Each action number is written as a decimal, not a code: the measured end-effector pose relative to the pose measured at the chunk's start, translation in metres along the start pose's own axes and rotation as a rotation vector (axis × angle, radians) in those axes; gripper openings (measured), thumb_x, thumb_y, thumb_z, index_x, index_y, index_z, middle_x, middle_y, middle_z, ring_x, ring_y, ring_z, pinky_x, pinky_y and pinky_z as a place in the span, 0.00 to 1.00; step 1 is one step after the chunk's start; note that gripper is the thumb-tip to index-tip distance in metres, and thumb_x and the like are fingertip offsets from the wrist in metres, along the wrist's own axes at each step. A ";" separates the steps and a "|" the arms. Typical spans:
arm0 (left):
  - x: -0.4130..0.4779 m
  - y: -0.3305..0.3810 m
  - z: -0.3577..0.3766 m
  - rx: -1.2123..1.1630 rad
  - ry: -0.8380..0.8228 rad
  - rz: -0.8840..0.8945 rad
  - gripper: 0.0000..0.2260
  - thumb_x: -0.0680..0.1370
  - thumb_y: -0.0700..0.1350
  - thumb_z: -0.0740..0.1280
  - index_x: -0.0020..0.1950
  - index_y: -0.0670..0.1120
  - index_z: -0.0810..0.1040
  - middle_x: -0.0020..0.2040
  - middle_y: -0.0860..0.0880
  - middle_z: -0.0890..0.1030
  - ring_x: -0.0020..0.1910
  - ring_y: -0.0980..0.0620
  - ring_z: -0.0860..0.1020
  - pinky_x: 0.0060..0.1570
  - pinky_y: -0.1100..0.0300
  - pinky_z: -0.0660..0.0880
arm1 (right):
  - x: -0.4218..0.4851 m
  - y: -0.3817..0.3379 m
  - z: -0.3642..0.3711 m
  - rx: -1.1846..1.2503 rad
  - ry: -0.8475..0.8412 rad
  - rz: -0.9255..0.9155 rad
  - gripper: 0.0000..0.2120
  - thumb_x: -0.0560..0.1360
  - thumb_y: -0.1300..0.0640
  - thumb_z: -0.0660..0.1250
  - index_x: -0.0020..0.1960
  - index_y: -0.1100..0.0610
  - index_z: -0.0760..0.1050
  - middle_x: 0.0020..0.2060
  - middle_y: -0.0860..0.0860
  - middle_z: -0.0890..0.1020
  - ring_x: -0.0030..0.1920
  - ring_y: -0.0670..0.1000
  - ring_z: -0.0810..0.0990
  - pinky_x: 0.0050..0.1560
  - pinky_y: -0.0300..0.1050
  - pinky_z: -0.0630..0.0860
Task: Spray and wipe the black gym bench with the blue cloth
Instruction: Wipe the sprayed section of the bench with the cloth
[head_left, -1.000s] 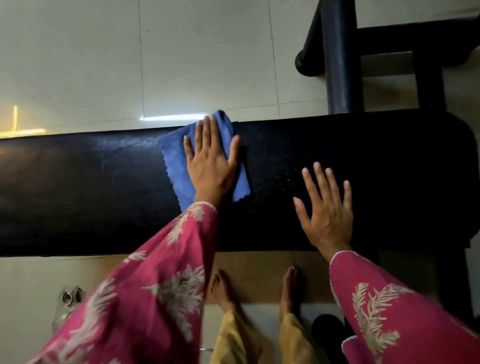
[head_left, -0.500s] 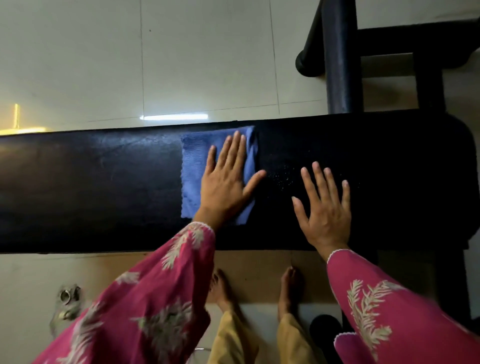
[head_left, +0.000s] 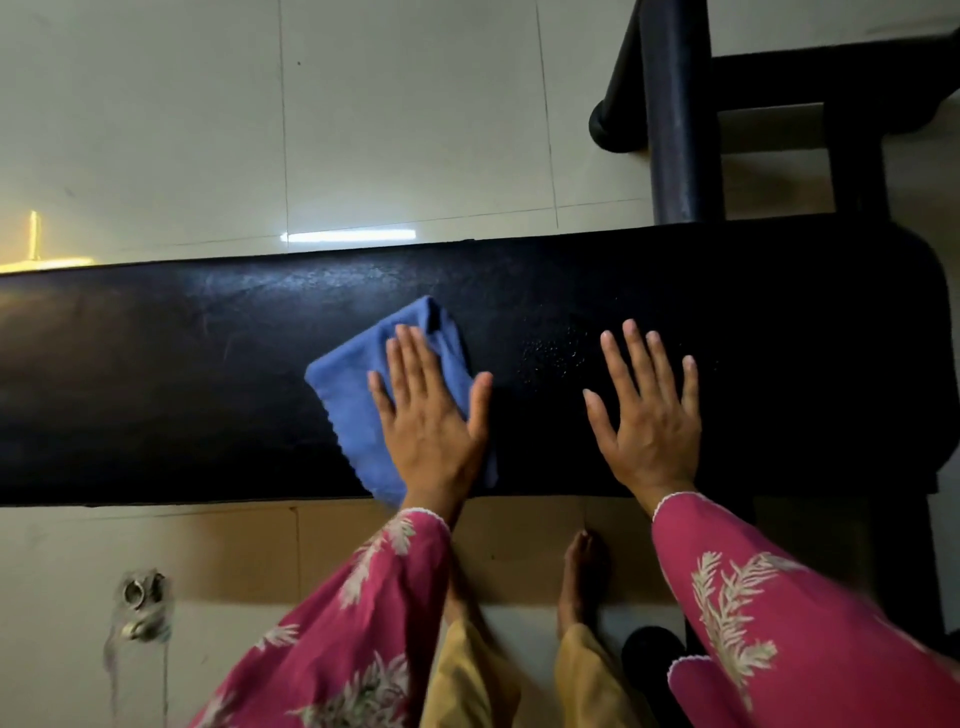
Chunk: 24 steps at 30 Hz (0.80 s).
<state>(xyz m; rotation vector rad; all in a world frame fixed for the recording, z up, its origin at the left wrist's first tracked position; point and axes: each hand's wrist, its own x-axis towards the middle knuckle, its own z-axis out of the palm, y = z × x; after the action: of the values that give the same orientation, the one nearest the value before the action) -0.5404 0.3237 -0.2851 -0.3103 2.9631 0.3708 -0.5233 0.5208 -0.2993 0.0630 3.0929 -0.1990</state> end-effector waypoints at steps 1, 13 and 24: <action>-0.009 0.008 0.002 -0.006 -0.044 0.055 0.38 0.77 0.66 0.41 0.75 0.38 0.53 0.76 0.42 0.57 0.75 0.51 0.51 0.73 0.51 0.42 | 0.000 0.000 0.000 0.002 0.003 0.001 0.27 0.77 0.43 0.49 0.73 0.51 0.57 0.73 0.52 0.61 0.72 0.52 0.57 0.70 0.58 0.54; 0.025 0.032 0.004 0.042 -0.049 0.360 0.35 0.77 0.64 0.39 0.75 0.41 0.54 0.76 0.44 0.57 0.75 0.49 0.53 0.72 0.52 0.42 | 0.000 0.001 0.001 0.000 0.018 0.011 0.28 0.77 0.43 0.49 0.74 0.52 0.56 0.73 0.52 0.61 0.72 0.51 0.55 0.70 0.56 0.50; 0.074 0.042 0.005 0.030 0.004 0.393 0.32 0.77 0.61 0.43 0.76 0.44 0.54 0.76 0.47 0.57 0.75 0.51 0.54 0.73 0.53 0.43 | 0.000 0.002 -0.003 0.044 0.032 0.003 0.28 0.78 0.41 0.47 0.74 0.53 0.57 0.73 0.53 0.61 0.72 0.51 0.56 0.71 0.54 0.50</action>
<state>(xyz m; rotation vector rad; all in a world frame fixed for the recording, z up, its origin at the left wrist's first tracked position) -0.6202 0.3508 -0.2928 0.2809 3.0189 0.3659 -0.5232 0.5233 -0.2964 0.0732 3.1201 -0.2689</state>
